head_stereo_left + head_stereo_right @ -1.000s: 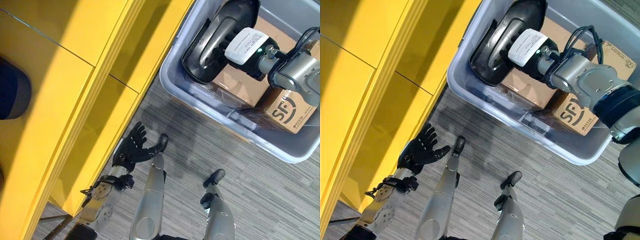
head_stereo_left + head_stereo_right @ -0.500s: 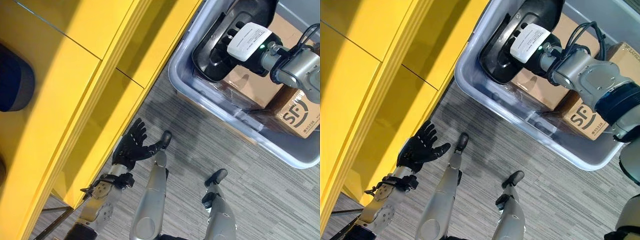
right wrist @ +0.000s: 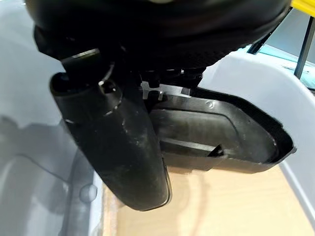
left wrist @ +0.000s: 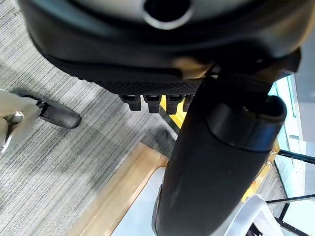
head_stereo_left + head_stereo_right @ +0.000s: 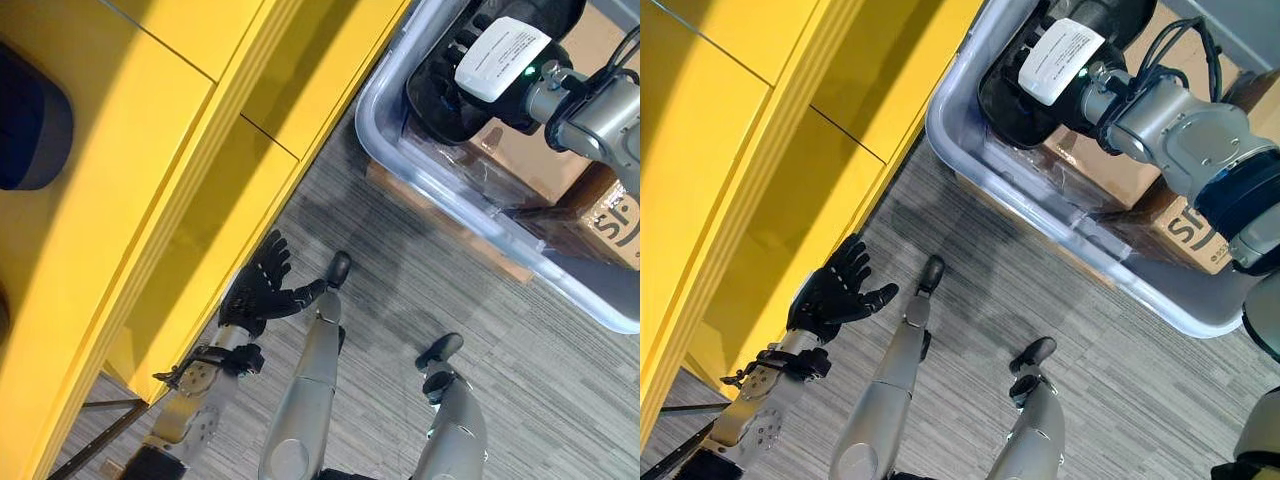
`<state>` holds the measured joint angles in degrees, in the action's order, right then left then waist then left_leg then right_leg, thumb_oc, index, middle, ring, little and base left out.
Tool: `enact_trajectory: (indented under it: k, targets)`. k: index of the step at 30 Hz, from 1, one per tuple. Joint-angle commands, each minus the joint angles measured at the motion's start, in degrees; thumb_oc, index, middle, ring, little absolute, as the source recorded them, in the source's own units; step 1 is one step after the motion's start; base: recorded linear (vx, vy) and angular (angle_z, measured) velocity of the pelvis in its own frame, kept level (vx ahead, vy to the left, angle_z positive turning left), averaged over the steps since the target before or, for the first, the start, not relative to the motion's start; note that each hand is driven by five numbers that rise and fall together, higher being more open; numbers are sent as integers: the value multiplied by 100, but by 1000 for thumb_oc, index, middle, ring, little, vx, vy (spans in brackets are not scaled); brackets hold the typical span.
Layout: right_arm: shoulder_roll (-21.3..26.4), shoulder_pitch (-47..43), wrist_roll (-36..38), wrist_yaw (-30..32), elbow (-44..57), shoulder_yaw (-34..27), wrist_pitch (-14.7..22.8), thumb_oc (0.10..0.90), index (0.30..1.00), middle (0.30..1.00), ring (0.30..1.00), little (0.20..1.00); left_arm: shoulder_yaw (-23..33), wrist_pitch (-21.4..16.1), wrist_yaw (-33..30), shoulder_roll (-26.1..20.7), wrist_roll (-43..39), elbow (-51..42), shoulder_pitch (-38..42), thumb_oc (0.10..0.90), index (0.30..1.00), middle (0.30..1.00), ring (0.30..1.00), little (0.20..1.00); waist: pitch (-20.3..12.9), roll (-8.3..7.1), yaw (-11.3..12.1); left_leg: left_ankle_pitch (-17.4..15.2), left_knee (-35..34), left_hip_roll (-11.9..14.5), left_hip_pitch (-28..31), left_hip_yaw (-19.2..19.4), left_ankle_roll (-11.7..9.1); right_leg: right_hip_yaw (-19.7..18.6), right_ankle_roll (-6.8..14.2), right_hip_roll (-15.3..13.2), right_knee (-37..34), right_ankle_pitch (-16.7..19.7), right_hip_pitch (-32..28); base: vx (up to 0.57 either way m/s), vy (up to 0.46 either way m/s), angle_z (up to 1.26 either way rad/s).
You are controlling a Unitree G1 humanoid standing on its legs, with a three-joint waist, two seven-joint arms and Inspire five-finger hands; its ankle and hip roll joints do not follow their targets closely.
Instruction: Move parts from the plastic box to the shelf.
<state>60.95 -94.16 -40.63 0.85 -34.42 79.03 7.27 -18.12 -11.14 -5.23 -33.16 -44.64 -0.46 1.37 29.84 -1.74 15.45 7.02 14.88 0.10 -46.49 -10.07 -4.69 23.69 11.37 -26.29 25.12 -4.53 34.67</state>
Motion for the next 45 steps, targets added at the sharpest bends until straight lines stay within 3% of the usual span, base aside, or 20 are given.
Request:
enact_trajectory:
  k: [1,14,21,22,23,28,35,45]
  targets:
    - [187,-933,-146,297,-76,119,-195,900,1000,1000,1000,1000,260,-437,16,-241,84,-574,-147,900,1000,1000,1000,1000,-5,-216,45,-926,943,261,-358,410,-164,-248,-95,213,-296,-340,-1290,0,0,0]
    - [140,-894,-344,491,-920,119,-356,900,1000,1000,1000,1000,426,-581,-56,-288,19,-799,-274,900,1000,1000,1000,1000,-5,-8,49,-1124,1614,133,-1184,414,-71,-534,-137,57,745,-599,-235,-2,7,1]
    - [73,-835,-492,566,-1428,119,-414,900,1000,1000,1000,1000,437,-613,-27,-285,-70,-783,-270,900,1000,1000,1000,1000,-5,15,75,-1065,1629,77,-1373,402,-59,-603,-130,16,855,-646,-38,-1,-4,6]
    - [89,-839,-543,588,-1487,119,-435,682,695,695,695,695,444,-613,-9,-296,-87,-777,-262,900,1000,1000,1000,1000,-5,-10,79,-1060,1623,68,-1374,412,-54,-594,-127,8,835,-651,-66,0,0,0]
    - [106,-826,-556,596,-1551,119,-454,400,300,300,300,300,445,-616,-15,-278,-98,-766,-242,900,1000,1000,1000,1000,-5,-13,74,-1057,1604,58,-1363,419,-51,-585,-125,3,814,-651,-88,19,9,-4]
    - [176,-762,-547,608,-1448,119,-433,400,300,300,300,300,368,-600,24,-245,-65,-663,-121,900,1000,1000,1000,1000,-6,-34,43,-1060,1595,37,-1259,446,-35,-572,-120,-9,727,-644,-262,6,8,5]
    - [194,-815,-184,520,-522,119,-212,400,300,300,300,300,201,-518,100,-335,-78,-493,41,900,1000,1000,1000,1000,-35,-53,46,-1039,1471,148,-741,513,-45,-530,-109,42,470,-612,-744,-26,6,-5]
    - [662,-514,437,446,581,119,24,400,300,300,300,300,7,-308,337,-284,-110,-273,136,900,1000,1000,1000,1000,-379,-98,-50,-824,915,434,269,519,-123,-332,-74,261,-456,-445,-1790,-31,-14,-11]
